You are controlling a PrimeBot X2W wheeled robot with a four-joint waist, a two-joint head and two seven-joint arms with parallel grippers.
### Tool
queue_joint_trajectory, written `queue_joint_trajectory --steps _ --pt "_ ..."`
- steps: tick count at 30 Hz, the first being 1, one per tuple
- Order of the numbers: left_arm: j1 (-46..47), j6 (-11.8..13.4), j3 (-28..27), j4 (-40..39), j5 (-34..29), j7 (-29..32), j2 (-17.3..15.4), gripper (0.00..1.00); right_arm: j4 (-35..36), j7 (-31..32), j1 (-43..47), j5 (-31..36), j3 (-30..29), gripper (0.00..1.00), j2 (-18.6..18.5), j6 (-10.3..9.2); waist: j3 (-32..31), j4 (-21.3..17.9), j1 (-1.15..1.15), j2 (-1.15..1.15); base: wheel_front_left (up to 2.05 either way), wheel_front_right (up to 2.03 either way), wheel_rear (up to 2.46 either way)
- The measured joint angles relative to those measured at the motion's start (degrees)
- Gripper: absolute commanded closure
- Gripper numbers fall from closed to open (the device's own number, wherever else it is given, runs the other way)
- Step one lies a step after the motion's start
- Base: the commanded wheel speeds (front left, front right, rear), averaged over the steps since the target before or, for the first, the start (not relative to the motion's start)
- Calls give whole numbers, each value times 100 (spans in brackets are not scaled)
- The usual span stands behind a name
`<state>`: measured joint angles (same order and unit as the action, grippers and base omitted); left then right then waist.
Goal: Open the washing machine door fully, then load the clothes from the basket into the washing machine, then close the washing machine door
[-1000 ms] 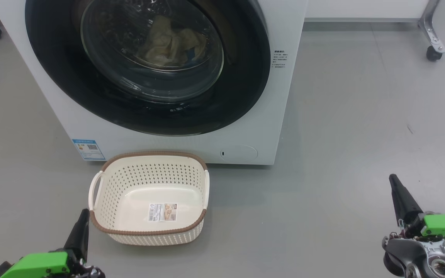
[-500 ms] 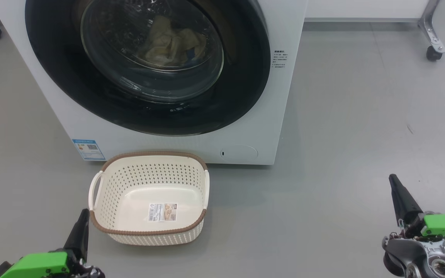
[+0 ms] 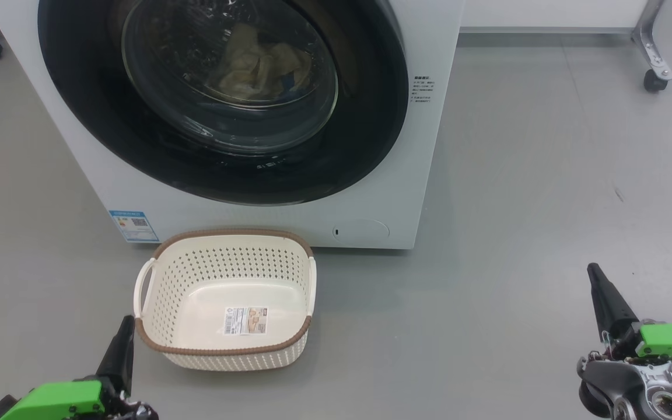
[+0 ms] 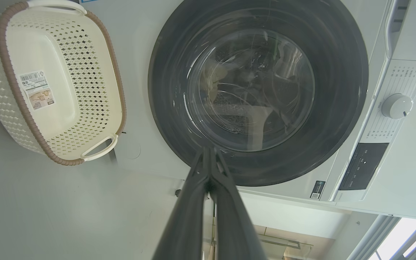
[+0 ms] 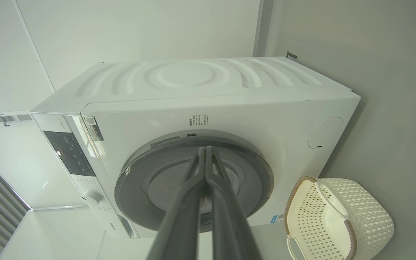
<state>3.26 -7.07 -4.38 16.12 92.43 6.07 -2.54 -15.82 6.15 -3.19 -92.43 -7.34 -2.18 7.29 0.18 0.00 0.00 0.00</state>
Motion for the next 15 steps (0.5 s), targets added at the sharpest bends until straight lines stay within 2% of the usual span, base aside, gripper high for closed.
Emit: queue_joint_trajectory --steps 15 --pt "0 0 -4 0 0 0 4 100 0 1 0 0 -2 100 0 0 0 0 0 0 0 0 0"
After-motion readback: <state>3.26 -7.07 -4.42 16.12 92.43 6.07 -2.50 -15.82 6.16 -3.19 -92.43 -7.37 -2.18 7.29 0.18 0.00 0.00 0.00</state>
